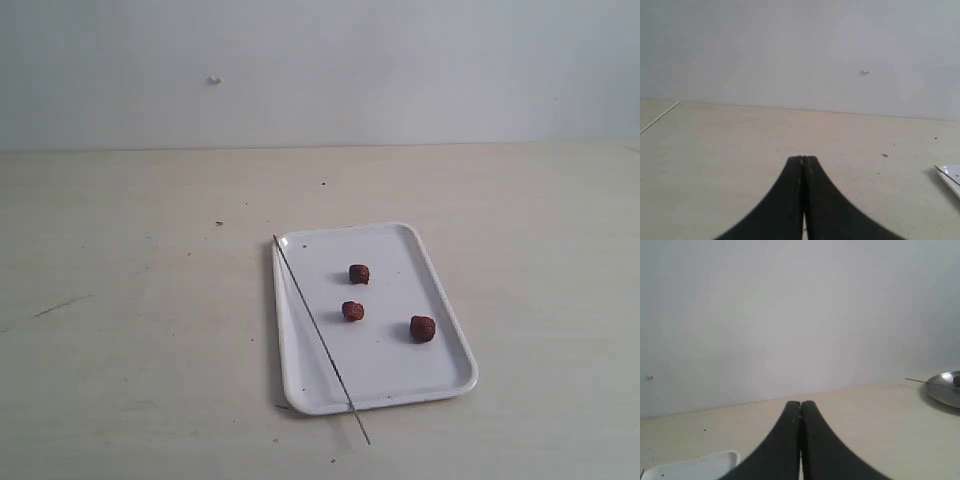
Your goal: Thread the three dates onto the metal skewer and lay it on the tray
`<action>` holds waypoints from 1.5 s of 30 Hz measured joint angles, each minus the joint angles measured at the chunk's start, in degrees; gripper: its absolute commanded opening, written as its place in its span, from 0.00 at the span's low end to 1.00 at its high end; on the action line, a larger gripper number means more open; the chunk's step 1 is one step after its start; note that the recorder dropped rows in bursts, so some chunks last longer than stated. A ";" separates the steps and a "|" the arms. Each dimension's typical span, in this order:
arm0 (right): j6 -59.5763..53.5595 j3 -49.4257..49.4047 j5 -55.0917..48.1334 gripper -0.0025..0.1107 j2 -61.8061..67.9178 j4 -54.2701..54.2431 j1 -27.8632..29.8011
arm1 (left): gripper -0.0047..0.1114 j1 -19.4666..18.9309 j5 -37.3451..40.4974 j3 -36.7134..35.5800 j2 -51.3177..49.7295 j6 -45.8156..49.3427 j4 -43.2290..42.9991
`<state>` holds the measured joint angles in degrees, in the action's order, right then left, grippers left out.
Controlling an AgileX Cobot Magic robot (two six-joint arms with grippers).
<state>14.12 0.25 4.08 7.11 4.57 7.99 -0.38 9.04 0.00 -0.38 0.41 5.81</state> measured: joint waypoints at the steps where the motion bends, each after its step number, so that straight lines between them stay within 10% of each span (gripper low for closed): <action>1: 0.00 0.00 0.00 0.02 0.00 0.00 0.00 | 0.04 0.00 0.00 0.00 0.00 0.00 0.00; 10: 0.00 0.00 0.00 0.02 0.00 0.00 0.00 | 0.04 0.00 -0.12 0.00 0.00 -0.41 0.53; 19: 0.00 0.00 0.00 0.02 0.00 0.00 0.00 | 0.04 0.00 -7.63 0.00 0.00 -26.57 23.90; 33: 0.00 0.00 0.00 0.02 0.00 0.00 0.00 | 0.04 0.00 -13.88 0.79 -0.32 -36.32 25.55; 39: 0.00 0.00 0.00 0.02 0.00 0.00 0.00 | 0.04 0.00 -9.79 12.82 -11.57 -35.02 20.41; 45: 0.00 0.00 0.00 0.02 0.00 0.00 0.00 | 0.04 0.00 11.68 34.87 -33.44 -31.87 7.88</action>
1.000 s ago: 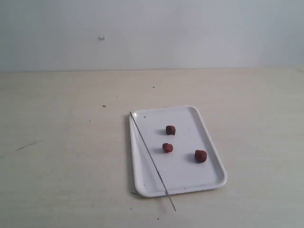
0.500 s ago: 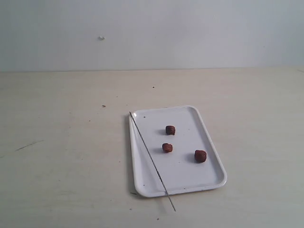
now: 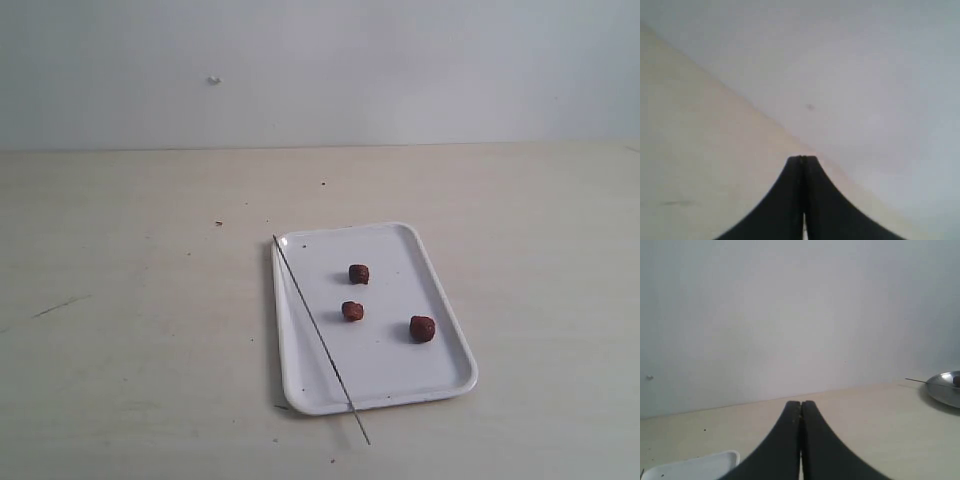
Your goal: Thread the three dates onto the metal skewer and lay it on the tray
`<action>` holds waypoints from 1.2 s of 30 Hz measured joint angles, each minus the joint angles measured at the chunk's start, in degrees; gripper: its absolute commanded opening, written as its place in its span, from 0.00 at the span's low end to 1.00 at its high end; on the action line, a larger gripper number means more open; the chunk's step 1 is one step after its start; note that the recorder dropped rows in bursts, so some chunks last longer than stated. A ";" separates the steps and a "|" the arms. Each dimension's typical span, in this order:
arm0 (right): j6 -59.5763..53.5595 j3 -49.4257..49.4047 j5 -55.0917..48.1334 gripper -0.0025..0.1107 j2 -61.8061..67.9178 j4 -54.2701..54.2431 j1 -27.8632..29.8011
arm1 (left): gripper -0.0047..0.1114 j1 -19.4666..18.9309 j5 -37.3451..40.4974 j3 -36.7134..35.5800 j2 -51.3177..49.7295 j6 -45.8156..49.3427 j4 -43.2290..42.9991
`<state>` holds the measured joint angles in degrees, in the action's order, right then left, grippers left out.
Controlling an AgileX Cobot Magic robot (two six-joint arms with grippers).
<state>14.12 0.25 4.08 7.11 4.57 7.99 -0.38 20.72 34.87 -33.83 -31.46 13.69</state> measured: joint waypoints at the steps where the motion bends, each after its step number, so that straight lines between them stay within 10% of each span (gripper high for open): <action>1: 0.00 0.00 0.00 0.02 0.00 0.00 0.00 | 0.04 0.00 5.47 4.42 -4.40 1.55 -1.38; 9: 0.00 0.00 0.00 0.02 0.00 0.00 0.00 | 0.04 3.34 33.97 29.92 -29.50 14.31 6.33; 24: 0.00 0.00 0.00 0.02 0.00 0.00 0.00 | 0.04 42.22 29.31 32.35 -49.33 -6.55 -8.74; 32: 0.00 0.00 0.00 0.02 0.00 0.00 0.00 | 0.04 43.28 17.95 34.07 -59.62 -4.20 8.35; 36: 0.00 0.00 0.00 0.02 0.00 0.00 0.00 | 0.04 44.83 29.22 42.45 -68.56 -15.44 -2.62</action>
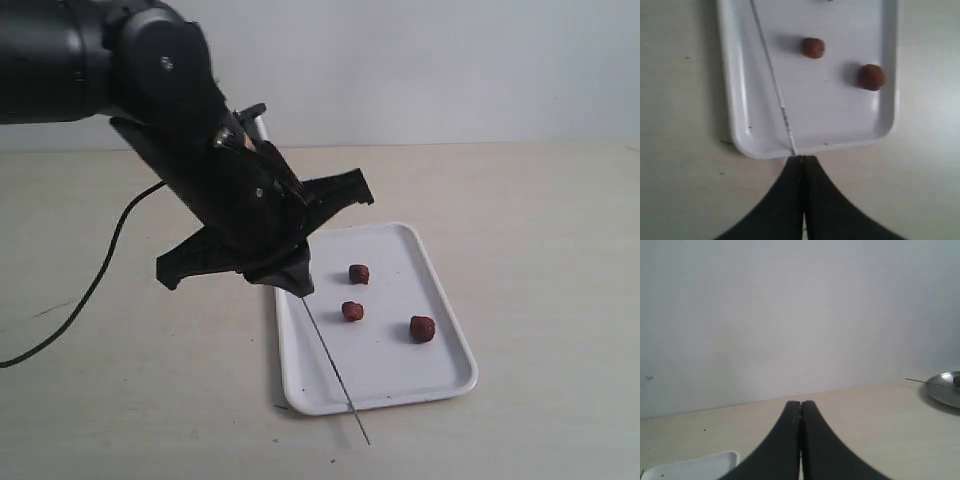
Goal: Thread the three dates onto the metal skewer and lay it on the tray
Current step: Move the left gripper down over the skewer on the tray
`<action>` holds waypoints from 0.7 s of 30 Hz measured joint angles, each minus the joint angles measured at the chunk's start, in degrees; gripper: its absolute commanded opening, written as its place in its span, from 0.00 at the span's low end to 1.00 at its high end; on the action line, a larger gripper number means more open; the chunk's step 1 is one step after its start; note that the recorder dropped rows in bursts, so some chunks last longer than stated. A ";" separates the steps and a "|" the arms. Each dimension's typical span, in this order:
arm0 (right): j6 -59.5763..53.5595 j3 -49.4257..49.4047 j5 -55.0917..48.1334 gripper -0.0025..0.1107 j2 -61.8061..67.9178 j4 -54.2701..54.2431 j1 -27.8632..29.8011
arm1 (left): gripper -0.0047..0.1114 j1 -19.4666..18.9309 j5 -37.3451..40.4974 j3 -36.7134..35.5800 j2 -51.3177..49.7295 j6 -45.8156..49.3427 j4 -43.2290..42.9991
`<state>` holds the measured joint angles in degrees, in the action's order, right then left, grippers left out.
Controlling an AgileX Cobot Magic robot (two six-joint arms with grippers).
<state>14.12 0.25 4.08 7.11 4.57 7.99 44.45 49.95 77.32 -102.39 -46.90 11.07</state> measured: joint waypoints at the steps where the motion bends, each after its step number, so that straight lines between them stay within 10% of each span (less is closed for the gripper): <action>1: 0.00 0.00 0.00 0.02 0.00 0.00 0.00 | 0.04 0.73 2.46 1.91 -1.52 -1.95 -2.76; 21: 0.00 0.00 0.00 0.02 0.00 0.00 0.00 | 0.04 0.01 -1.09 12.81 -13.28 17.76 20.93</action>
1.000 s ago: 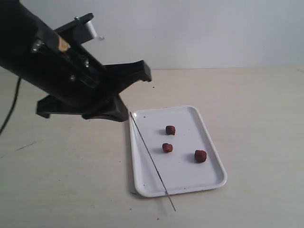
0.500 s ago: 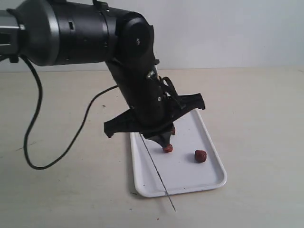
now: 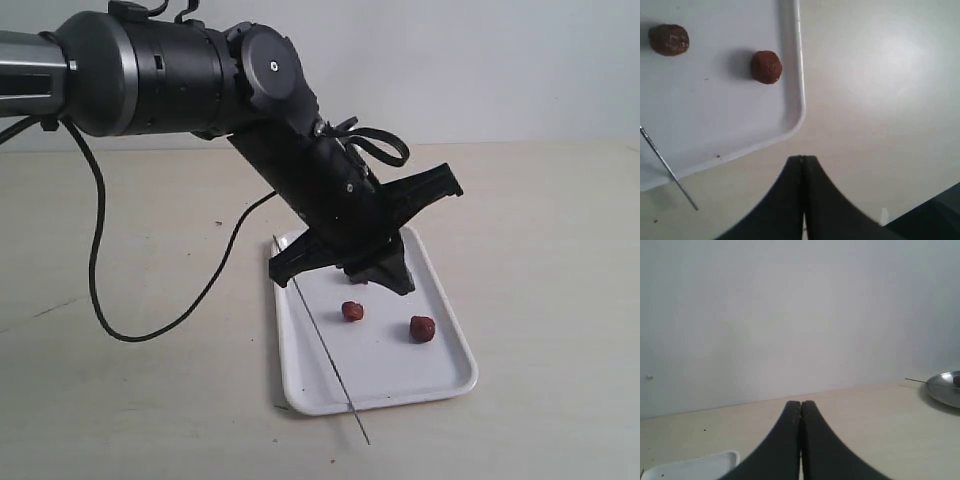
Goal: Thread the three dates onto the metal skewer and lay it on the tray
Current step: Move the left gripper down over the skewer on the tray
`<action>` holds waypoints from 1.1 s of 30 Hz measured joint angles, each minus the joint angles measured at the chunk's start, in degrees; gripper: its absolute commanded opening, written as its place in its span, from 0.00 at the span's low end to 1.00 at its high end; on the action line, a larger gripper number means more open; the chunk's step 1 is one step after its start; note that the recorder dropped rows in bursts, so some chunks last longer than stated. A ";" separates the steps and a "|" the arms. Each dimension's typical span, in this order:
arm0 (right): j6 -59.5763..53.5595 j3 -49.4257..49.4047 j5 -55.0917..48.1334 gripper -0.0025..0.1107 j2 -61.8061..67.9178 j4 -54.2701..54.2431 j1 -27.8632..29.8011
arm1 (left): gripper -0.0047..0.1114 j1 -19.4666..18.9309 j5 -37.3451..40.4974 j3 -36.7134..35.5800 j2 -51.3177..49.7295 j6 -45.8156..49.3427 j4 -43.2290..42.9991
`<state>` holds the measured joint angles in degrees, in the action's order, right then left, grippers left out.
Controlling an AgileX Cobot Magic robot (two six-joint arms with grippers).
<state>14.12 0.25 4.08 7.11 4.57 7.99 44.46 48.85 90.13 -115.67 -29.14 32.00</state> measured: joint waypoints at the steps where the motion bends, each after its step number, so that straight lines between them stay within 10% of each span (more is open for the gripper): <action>1: 0.00 0.00 0.00 0.02 0.00 0.00 0.00 | 0.04 -0.05 0.95 0.00 0.00 0.00 -0.63; 10: 0.00 0.00 0.00 0.02 0.00 0.00 0.00 | 0.46 1.21 5.77 0.00 -0.33 -10.81 -14.68; 33: 0.00 0.00 0.00 0.02 0.00 0.00 0.00 | 0.45 3.21 7.78 1.07 -7.22 -22.89 -24.48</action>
<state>14.12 0.25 4.08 7.11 4.57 7.99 47.67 56.63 91.21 -122.89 -52.03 7.52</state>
